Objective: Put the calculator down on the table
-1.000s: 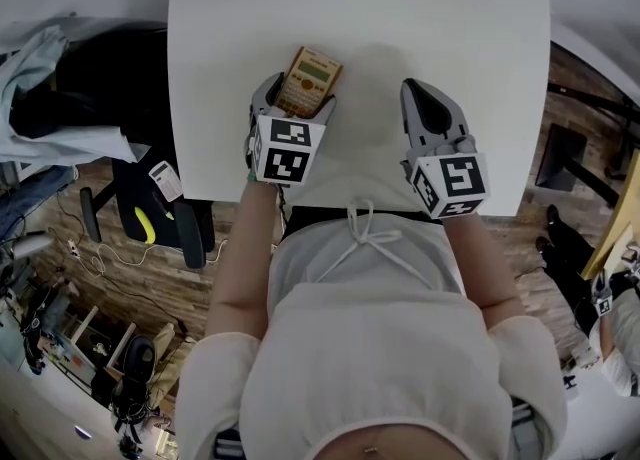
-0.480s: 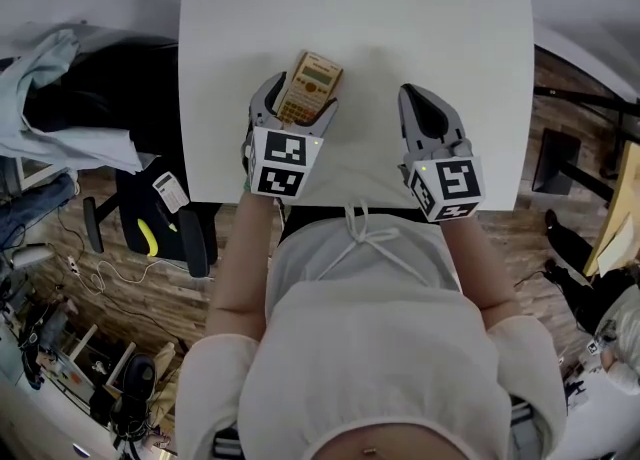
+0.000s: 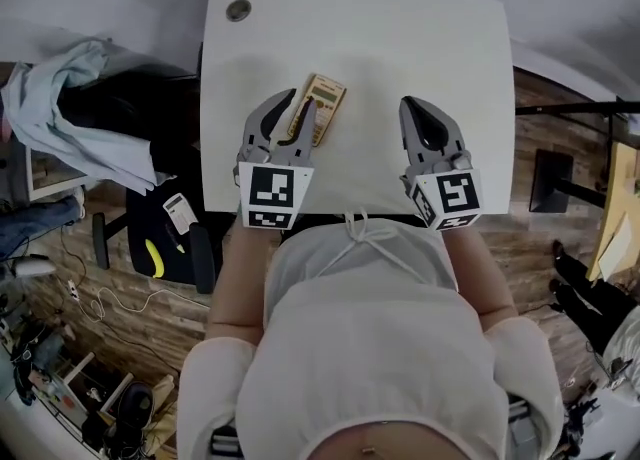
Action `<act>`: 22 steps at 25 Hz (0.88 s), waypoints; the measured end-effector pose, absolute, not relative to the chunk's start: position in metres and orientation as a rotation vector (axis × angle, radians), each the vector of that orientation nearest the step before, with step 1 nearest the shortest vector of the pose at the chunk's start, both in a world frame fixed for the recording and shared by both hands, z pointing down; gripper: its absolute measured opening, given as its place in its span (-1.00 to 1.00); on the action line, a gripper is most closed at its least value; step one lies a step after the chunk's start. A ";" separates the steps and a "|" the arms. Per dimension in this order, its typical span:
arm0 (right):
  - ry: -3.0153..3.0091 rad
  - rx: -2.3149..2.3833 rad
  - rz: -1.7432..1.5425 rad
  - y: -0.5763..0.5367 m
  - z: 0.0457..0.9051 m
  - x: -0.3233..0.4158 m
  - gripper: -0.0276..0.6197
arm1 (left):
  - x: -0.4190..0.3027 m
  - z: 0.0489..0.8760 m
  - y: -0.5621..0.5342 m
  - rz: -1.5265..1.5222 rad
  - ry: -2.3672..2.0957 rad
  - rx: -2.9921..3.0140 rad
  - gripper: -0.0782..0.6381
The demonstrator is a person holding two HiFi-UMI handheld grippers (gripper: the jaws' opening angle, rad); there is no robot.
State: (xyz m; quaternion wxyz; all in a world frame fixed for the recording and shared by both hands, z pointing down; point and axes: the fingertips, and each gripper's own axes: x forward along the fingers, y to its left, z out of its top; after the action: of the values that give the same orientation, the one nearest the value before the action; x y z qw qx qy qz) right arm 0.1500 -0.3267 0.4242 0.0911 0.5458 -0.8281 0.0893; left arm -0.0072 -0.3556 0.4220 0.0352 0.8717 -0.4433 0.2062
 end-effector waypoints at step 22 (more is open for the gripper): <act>-2.543 1.697 -0.084 -0.293 0.327 0.168 -0.91 | -0.018 0.294 -0.314 0.208 -1.414 2.895 -0.73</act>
State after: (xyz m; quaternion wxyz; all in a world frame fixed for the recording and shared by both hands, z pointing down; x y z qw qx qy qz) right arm 0.1678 -0.2930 0.3269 0.0416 0.5544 -0.8308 -0.0273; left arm -0.0178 -0.3139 0.2935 -0.0437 0.8958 -0.4375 0.0643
